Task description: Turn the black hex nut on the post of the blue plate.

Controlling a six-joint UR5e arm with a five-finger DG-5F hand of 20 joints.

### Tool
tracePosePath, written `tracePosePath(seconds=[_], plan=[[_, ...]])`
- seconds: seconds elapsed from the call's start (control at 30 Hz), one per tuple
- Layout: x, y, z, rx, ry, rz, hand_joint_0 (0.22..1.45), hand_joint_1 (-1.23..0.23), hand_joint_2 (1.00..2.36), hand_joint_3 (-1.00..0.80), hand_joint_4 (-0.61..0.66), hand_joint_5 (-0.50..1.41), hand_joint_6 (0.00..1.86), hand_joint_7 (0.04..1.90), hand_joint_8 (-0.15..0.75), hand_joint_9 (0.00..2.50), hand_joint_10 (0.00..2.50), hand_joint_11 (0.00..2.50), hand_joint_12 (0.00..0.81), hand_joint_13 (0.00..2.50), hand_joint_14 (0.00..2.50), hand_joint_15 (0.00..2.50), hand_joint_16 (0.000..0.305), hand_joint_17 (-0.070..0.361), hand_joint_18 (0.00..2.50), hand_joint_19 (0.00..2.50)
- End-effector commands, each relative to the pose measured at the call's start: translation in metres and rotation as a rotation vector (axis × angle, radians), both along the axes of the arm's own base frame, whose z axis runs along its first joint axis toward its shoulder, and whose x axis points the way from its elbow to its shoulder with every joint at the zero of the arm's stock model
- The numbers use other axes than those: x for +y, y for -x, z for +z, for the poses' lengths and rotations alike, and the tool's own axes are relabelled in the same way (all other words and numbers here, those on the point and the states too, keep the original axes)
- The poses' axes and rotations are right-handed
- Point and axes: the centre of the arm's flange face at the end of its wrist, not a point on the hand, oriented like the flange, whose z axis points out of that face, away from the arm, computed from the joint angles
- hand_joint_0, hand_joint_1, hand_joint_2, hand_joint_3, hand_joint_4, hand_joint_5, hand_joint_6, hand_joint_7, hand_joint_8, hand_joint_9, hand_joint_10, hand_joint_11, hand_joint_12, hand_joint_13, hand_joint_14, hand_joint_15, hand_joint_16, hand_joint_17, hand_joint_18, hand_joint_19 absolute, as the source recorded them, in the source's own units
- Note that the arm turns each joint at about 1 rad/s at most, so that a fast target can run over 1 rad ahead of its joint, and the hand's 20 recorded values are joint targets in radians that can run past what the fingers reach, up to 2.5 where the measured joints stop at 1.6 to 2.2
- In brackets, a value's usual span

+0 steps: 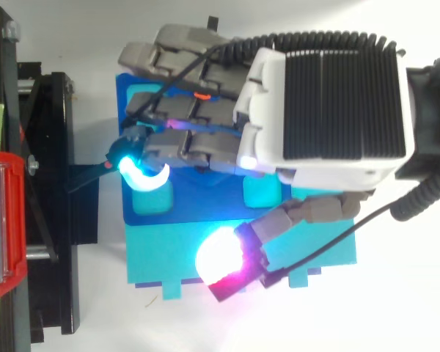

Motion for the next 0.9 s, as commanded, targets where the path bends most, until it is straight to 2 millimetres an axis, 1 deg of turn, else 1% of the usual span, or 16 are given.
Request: tracePosePath(seconds=[0.0, 0.1, 0.37, 0.8, 0.87], plan=[[0.011, 0.001, -0.002, 0.015, 0.005, 0.000, 0.47, -0.45, 1.00, -0.50, 0.21, -0.20, 0.50, 0.79, 0.270, 0.37, 0.00, 0.00, 0.371, 0.02, 0.00, 0.00, 0.050, 0.113, 0.00, 0.00], [0.016, 0.002, -0.003, 0.029, 0.007, 0.001, 0.47, -0.45, 1.00, -0.50, 0.21, -0.20, 0.50, 0.78, 0.270, 0.38, 0.00, 0.00, 0.372, 0.02, 0.00, 0.00, 0.050, 0.113, 0.00, 0.00], [0.016, 0.004, -0.005, 0.048, 0.010, 0.003, 0.47, -0.45, 1.00, -0.50, 0.21, -0.20, 0.50, 0.78, 0.271, 0.37, 0.00, 0.00, 0.372, 0.02, 0.00, 0.00, 0.050, 0.113, 0.00, 0.00], [-0.008, 0.010, -0.007, 0.078, 0.009, 0.000, 0.47, -0.45, 1.00, -0.50, 0.21, -0.20, 0.50, 0.78, 0.271, 0.38, 0.00, 0.00, 0.372, 0.02, 0.00, 0.00, 0.050, 0.112, 0.00, 0.00], [-0.009, 0.010, -0.007, 0.078, 0.008, 0.003, 0.48, -0.45, 1.00, -0.50, 0.21, -0.20, 0.50, 0.78, 0.271, 0.38, 0.00, 0.00, 0.372, 0.02, 0.00, 0.00, 0.050, 0.113, 0.00, 0.00]])
